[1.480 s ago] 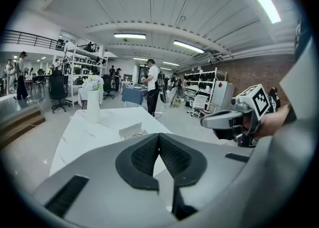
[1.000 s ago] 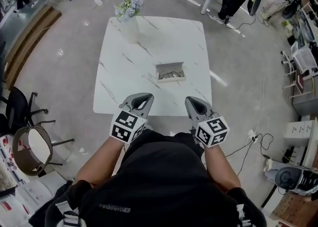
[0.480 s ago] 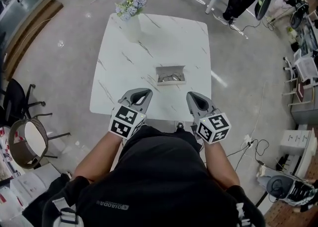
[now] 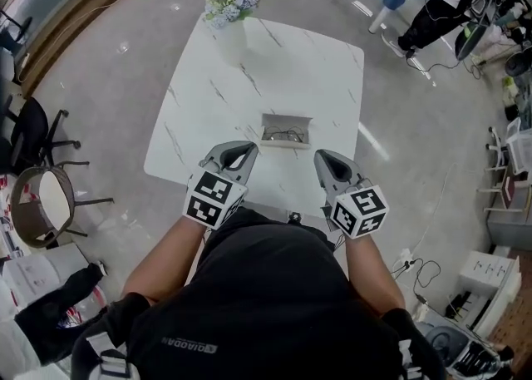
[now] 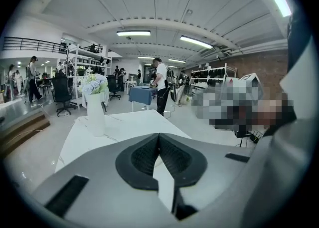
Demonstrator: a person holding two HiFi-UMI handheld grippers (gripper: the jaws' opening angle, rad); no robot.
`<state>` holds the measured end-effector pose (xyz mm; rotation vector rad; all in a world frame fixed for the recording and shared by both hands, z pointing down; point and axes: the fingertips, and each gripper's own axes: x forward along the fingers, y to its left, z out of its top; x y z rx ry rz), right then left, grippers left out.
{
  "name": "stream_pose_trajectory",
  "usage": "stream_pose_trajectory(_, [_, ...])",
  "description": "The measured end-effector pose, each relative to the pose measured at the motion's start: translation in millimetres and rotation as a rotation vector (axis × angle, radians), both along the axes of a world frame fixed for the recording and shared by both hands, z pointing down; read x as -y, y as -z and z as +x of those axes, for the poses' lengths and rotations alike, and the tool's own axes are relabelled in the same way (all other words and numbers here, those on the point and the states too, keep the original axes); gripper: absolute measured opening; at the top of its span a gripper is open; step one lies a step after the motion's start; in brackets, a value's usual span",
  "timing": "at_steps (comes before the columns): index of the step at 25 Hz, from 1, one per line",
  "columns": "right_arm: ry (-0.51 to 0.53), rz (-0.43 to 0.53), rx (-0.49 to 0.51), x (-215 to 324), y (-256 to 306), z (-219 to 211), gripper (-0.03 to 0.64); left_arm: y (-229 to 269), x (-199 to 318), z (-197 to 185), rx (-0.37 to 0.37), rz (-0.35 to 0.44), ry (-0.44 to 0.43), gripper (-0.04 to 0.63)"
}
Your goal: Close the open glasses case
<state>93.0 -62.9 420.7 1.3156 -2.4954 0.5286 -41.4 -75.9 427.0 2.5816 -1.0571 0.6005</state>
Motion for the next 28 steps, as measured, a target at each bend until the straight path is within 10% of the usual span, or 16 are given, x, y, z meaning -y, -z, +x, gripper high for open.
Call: stream_pose_trajectory(28, [0.049,0.032,0.051,8,0,8,0.002,1,-2,31,0.044,0.002,0.021,0.003])
